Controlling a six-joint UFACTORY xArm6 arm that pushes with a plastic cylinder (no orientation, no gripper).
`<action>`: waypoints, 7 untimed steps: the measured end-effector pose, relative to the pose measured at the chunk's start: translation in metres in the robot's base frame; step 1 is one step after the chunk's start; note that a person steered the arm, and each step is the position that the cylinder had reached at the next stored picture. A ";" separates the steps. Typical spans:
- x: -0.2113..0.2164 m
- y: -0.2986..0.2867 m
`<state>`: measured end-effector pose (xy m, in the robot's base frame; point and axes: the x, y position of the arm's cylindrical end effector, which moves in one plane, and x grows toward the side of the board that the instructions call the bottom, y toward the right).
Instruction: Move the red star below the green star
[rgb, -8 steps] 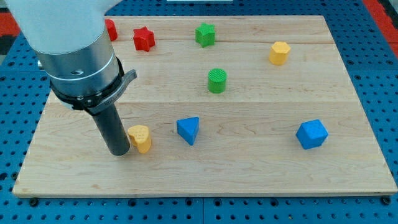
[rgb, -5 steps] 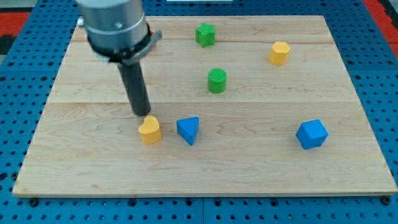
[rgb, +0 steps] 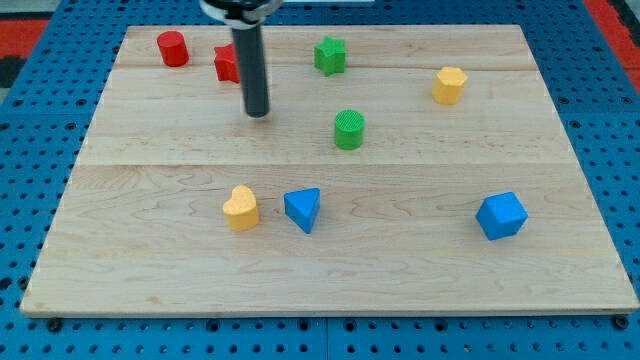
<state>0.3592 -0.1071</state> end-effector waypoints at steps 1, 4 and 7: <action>-0.015 -0.097; -0.064 -0.063; -0.023 0.083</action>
<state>0.3365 -0.0241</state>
